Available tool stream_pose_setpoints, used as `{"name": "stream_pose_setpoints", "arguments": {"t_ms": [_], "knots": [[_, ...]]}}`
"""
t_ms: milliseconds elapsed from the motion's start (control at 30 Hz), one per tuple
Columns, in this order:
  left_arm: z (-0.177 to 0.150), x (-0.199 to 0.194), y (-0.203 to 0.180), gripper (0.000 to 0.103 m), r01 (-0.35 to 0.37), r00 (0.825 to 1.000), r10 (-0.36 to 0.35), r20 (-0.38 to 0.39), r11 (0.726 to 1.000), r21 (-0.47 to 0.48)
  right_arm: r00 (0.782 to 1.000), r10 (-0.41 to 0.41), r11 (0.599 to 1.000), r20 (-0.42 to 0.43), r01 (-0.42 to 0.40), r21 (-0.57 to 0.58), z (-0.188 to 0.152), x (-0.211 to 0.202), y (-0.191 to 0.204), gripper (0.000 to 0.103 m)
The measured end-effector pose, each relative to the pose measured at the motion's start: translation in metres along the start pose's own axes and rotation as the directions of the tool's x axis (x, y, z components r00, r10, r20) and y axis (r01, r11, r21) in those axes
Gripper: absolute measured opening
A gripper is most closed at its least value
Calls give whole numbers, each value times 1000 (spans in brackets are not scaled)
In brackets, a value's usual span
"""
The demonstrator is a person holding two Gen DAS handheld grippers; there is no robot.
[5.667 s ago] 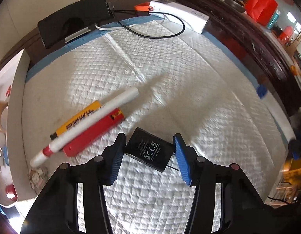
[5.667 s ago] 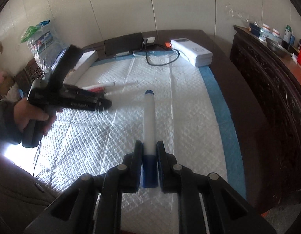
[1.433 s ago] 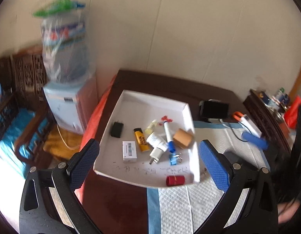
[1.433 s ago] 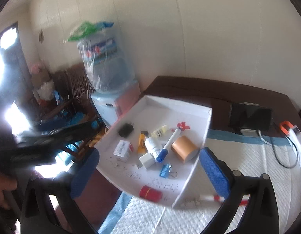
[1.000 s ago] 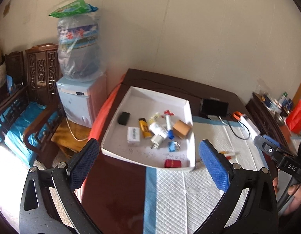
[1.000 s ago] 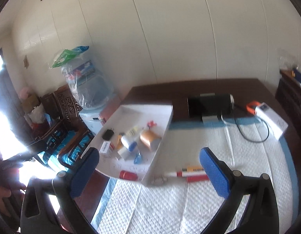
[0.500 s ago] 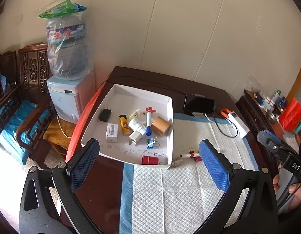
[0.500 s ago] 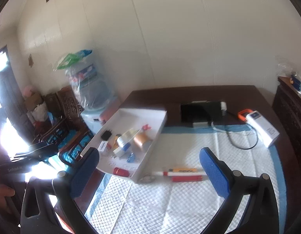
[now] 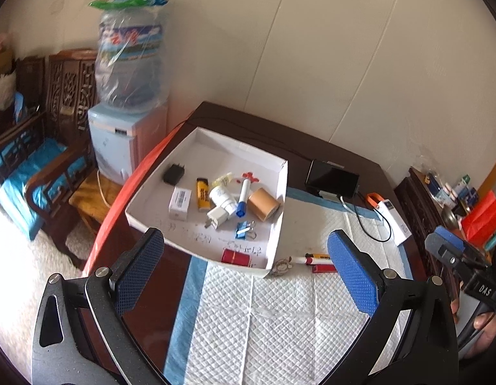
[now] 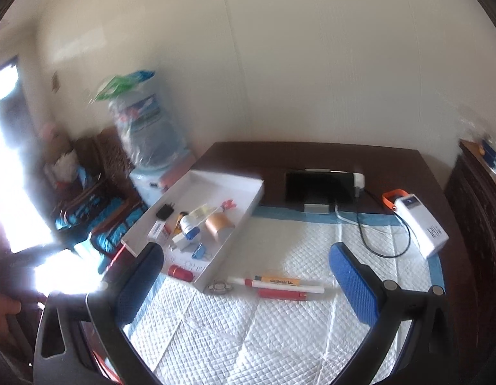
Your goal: Organize rigid objects
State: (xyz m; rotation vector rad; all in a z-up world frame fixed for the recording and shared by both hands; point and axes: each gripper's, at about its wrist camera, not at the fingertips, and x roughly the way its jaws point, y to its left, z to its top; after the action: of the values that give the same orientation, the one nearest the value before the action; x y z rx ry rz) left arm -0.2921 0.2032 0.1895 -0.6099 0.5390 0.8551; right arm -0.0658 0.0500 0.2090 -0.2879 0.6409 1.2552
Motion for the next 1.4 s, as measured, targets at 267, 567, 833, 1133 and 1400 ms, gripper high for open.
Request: {"name": "stream_pose_setpoints", "arguments": {"t_ms": [267,567,833,1133,1400], "knots": [[-15,9,-9,103,-44,998,43,-39,999,-25,997,52,999,-56,-52,-2,-7,16,-15,103],[-9,26,-49,103,-3,994,14,-107,995,102,999,26,989,-27,-22,146,-20,5,-54,103],[-4,37,-77,103,86,984,-51,-169,974,209,997,-80,951,21,70,302,-34,-23,-85,103],[-19,70,-114,103,191,966,-92,-243,886,422,978,-205,903,37,174,394,-56,-54,-103,103],[-44,131,-147,103,325,916,-126,-381,789,521,958,-286,846,21,242,476,-91,-75,-131,103]]}}
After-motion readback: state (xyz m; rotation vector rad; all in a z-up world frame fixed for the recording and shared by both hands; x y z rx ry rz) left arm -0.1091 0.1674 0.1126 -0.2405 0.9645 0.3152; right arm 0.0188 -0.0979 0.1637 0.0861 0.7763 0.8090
